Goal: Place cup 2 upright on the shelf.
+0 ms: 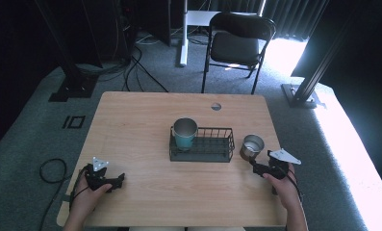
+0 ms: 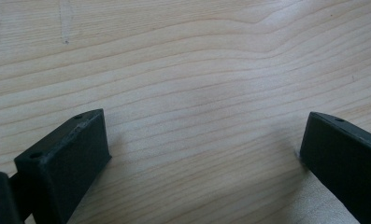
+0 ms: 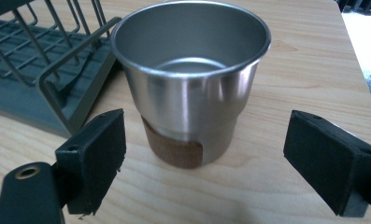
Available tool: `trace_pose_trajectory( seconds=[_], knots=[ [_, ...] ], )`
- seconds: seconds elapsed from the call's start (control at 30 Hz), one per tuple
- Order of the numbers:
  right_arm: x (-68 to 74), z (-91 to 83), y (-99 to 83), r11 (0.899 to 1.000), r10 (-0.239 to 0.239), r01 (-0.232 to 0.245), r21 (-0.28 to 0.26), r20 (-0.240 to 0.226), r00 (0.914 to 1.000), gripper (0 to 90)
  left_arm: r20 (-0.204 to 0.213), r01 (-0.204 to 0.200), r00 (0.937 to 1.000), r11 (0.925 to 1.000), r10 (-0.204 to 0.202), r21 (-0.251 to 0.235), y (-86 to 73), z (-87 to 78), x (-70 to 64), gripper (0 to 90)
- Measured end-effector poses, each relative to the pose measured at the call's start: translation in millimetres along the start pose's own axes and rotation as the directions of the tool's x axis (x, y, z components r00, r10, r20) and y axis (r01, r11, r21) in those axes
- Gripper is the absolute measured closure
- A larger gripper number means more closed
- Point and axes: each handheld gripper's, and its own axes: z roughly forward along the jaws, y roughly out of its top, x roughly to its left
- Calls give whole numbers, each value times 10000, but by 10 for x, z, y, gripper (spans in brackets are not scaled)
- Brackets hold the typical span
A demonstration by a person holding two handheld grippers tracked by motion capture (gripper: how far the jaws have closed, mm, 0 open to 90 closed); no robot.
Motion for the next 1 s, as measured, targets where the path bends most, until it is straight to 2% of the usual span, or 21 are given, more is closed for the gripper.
trace_pose_trajectory(
  seconds=[0.47,0.83,1.0],
  knots=[
    [36,183,70,9994,30,-38,-344,-236,9997,124,-1,-1,10000,10000,1,2,0,0,0,20],
    [48,308,116,9985,-37,33,-549,-70,10000,124,-2,0,10000,10000,0,0,0,0,0,19],
    [60,331,154,9973,91,-100,-730,-121,9999,124,-3,-5,10000,10000,5,8,0,-1,0,19]
  ],
)
